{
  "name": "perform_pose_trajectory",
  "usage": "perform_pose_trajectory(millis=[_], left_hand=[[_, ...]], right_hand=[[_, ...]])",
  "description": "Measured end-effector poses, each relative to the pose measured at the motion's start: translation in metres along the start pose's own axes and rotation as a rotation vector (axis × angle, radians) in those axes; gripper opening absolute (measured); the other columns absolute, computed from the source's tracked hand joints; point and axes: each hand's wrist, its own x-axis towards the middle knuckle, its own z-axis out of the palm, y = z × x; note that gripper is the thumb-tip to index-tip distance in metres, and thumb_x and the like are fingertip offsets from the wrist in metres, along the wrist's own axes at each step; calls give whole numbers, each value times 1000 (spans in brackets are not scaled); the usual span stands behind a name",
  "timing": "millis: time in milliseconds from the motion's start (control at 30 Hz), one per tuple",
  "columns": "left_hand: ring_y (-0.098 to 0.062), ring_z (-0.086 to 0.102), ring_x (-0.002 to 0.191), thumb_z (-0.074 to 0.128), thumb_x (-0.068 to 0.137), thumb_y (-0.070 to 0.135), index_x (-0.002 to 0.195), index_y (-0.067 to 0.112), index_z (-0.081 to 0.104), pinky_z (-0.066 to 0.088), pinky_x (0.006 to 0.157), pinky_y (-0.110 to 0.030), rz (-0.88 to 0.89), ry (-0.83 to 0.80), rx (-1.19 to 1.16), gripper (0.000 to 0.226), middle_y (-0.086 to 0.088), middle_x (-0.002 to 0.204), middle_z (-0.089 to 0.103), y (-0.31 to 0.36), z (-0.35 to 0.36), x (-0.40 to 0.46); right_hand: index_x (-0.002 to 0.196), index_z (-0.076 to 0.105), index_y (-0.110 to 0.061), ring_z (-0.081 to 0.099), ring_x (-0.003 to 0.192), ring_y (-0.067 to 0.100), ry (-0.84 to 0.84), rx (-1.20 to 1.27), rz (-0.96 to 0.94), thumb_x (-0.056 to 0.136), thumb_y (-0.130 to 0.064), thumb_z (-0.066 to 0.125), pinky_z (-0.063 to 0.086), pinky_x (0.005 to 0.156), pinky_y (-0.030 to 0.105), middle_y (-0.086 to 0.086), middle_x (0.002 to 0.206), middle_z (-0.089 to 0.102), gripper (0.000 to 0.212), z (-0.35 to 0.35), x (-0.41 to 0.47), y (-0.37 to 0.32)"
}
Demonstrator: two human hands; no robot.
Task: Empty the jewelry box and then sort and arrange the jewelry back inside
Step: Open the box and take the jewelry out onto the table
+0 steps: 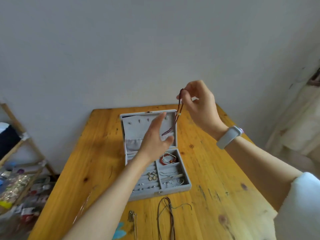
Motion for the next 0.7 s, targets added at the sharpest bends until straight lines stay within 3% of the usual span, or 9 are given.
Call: perform_pose_trajectory(millis=[100, 267, 333, 400, 500, 600, 700], left_hand=[[-4, 15, 138, 63, 86, 22, 146, 31, 9, 15, 109, -26, -102, -149, -247, 81, 11, 152, 17, 20, 23, -29], [-10, 33, 133, 59, 88, 26, 143, 30, 21, 28, 100, -26, -230, -396, -441, 67, 8, 142, 42, 40, 56, -79], [-7, 49, 119, 57, 90, 21, 135, 23, 40, 37, 91, -21, -249, -507, -481, 48, 2, 125, 59, 44, 70, -107], [-12, 60, 104, 58, 88, 17, 117, 16, 58, 43, 90, -25, -337, -523, -608, 29, -5, 102, 68, 43, 85, -136], [-18, 63, 89, 56, 82, 19, 98, 16, 63, 44, 90, -36, -498, -509, -765, 17, -3, 82, 68, 38, 102, -176], [-20, 61, 78, 50, 92, 5, 99, 15, 59, 48, 81, -32, -571, -467, -703, 15, -5, 80, 63, 36, 114, -205], [-16, 61, 71, 52, 91, 5, 113, 19, 51, 50, 79, -26, -484, -411, -419, 26, 1, 83, 64, 35, 118, -221]], right_hand=[[77, 46, -22, 60, 63, 8, 20, 87, 38, 89, -7, 50, 49, 57, 25, 2, 71, 62, 20, -24, -26, -20], [76, 45, -18, 57, 57, 13, 51, 153, 161, 91, -4, 49, 47, 46, 23, 7, 69, 63, 20, -59, -75, -32], [77, 46, -16, 58, 55, 6, 15, 141, 239, 91, -4, 48, 47, 46, 21, 5, 68, 64, 18, -71, -99, -27], [77, 46, -16, 58, 52, 5, 1, 132, 342, 92, -5, 48, 48, 46, 20, 4, 67, 64, 19, -81, -123, -16], [75, 46, -17, 57, 53, 7, -27, 85, 485, 91, -4, 47, 47, 46, 21, 3, 67, 64, 20, -91, -155, 5], [74, 47, -16, 54, 50, 7, -66, 34, 597, 90, -3, 46, 46, 46, 19, 2, 65, 61, 21, -91, -180, 28], [72, 47, -15, 50, 49, 11, -14, 24, 680, 89, -2, 45, 43, 46, 23, 2, 63, 59, 21, -85, -193, 48]])
